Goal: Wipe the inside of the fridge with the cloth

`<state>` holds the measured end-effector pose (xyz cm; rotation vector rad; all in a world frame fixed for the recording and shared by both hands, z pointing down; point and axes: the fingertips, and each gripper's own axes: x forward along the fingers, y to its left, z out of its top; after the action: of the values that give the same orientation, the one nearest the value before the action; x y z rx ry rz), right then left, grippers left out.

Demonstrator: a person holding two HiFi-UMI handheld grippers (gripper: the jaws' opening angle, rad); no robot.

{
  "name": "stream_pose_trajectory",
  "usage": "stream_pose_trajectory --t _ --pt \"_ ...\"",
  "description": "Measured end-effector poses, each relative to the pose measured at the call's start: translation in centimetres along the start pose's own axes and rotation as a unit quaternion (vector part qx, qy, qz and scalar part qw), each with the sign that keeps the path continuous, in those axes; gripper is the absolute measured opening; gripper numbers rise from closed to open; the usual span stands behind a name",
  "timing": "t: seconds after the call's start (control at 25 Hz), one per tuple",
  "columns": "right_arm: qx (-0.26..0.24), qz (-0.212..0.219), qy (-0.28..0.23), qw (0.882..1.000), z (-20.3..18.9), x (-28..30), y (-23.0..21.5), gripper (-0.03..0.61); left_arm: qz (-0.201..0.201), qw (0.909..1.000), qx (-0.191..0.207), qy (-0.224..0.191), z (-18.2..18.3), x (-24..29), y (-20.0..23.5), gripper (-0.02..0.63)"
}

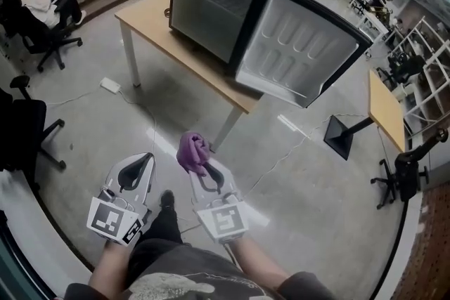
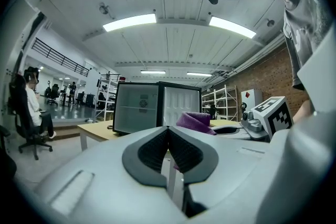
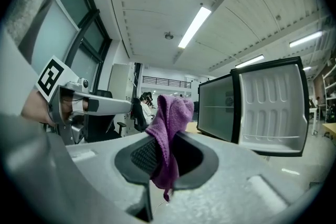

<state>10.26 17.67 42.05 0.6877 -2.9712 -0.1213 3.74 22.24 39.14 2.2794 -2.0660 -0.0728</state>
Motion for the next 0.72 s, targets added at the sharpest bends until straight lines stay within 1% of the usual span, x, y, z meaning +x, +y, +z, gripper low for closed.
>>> stream_pose_trajectory --t 0.12,0.36,0.6,0.72 --pt "0.002 -0.002 0.007 1.0 -0.1 4.0 -1.4 0.038 -0.006 1.0 0.001 0.002 0.4 2.8 2.7 0.018" --pt "0.014 -0.024 0.0 1.0 0.5 11.4 -4.4 0.038 -0.019 0.9997 -0.007 0.015 0.0 7.8 7.8 0.018" --pt "0.016 -0.039 0.004 0.999 1.4 17.9 -7.0 0.038 -0.032 0.9995 0.004 0.007 1.8 12.9 13.0 0.018" --pt "0.015 -0.051 0.004 0.999 1.6 19.8 -7.9 0.038 -0.031 0.9995 0.009 0.001 2.5 14.3 15.2 0.018"
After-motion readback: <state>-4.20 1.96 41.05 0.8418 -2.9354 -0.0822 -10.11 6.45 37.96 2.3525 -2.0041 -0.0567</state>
